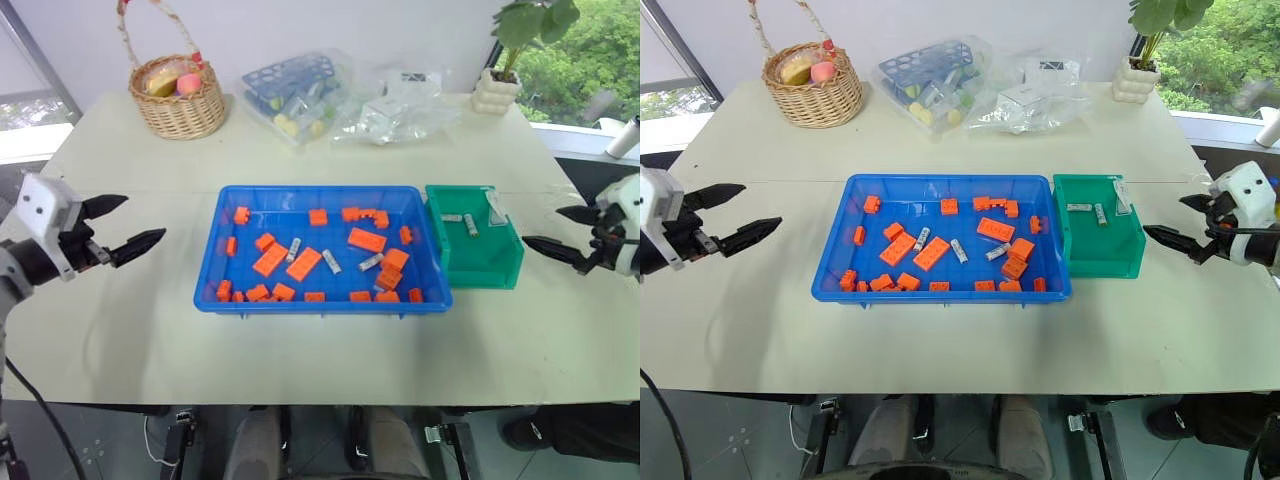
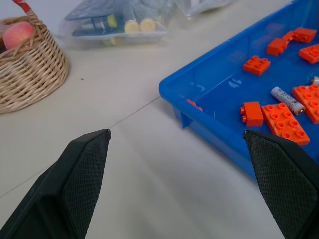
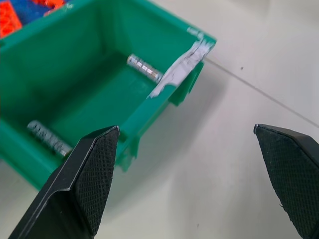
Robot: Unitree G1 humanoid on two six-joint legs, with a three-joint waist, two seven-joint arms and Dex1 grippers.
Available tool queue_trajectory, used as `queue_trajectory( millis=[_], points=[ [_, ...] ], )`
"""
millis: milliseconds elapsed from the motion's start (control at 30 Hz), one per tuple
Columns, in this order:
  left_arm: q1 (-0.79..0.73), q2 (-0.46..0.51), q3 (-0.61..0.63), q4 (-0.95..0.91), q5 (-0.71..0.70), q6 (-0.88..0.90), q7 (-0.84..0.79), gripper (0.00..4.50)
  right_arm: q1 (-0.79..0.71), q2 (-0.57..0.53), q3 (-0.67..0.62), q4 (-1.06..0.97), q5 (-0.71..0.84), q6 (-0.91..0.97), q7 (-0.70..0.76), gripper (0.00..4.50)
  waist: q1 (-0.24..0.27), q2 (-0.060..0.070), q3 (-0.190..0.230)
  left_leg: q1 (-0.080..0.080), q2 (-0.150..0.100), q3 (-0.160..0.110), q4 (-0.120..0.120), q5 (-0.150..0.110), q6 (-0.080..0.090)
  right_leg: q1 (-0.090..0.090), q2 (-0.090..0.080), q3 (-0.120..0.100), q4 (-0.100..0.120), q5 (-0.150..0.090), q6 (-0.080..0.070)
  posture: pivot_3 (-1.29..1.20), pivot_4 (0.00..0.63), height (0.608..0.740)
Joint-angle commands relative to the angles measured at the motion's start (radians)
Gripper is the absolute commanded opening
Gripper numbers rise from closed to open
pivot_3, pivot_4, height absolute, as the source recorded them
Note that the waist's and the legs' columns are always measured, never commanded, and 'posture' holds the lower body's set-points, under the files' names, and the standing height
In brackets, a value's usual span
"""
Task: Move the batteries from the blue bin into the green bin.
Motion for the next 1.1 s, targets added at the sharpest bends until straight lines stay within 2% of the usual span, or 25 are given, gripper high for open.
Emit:
queue_trajectory(
  millis=[33, 400, 667, 800, 933, 1000, 1100],
  points=[
    [0.001, 0.022, 0.034, -0.031, 0.009, -0.013, 0.015, 4.5, -0.031, -0.005, -0.005, 0.002, -0.001, -0.018, -0.009, 4.46, 0.001, 0.0, 0.0, 0.0, 0.0, 0.0, 0.0, 0.0, 0.0, 0.0, 0.0, 0.0, 0.0, 0.0, 0.0, 0.0, 0.15, 0.736],
    [-0.012, 0.023, 0.04, -0.064, -0.044, 0.033, 0.006, 4.5, -0.045, -0.004, 0.028, -0.012, 0.009, 0.001, 0.018, 4.46, 0.001, 0.0, 0.0, 0.0, 0.0, 0.0, 0.0, 0.0, 0.0, 0.0, 0.0, 0.0, 0.0, 0.0, 0.0, 0.0, 0.15, 0.736],
    [-0.015, 0.035, 0.015, -0.171, -0.11, 0.103, -0.031, 4.5, -0.197, -0.01, 0.099, -0.089, 0.027, 0.08, 0.067, 4.46, -0.003, 0.001, 0.001, 0.0, 0.0, 0.0, 0.0, 0.0, 0.0, 0.0, 0.0, 0.0, 0.0, 0.001, 0.002, 0.0, 0.15, 0.736],
    [-0.036, 0.048, -0.021, -0.235, -0.161, 0.145, -0.074, 4.5, -0.347, 0.092, 0.201, -0.244, 0.07, 0.203, 0.06, 4.46, -0.021, 0.002, 0.001, 0.0, 0.0, 0.0, 0.0, 0.0, 0.0, 0.0, 0.0, 0.0, 0.001, 0.001, 0.001, 0.0, 0.15, 0.736],
    [-0.052, 0.07, -0.067, -0.28, -0.192, 0.166, -0.135, 4.5, -0.481, 0.273, 0.361, -0.376, 0.066, 0.354, -0.009, 4.46, -0.026, 0.002, 0.001, 0.0, 0.001, 0.0, -0.001, 0.0, 0.0, -0.002, 0.001, 0.0, 0.002, 0.001, 0.002, 0.0, 0.15, 0.736],
    [-0.064, 0.074, -0.082, -0.279, -0.193, 0.167, -0.145, 4.5, -0.512, 0.329, 0.412, -0.4, 0.05, 0.39, -0.033, 4.46, -0.021, 0.002, 0.001, -0.001, 0.001, -0.001, -0.001, 0.0, 0.0, -0.002, 0.001, 0.0, 0.002, 0.001, 0.002, 0.0, 0.15, 0.736],
    [-0.096, 0.078, -0.116, -0.257, -0.179, 0.16, -0.162, 4.5, -0.579, 0.491, 0.557, -0.396, 0.0, 0.46, -0.11, 4.46, -0.017, 0.002, 0.001, -0.002, 0.0, -0.001, 0.0, 0.0, 0.0, -0.002, 0.001, 0.0, 0.002, 0.001, 0.002, 0.0, 0.15, 0.736]
  ],
)
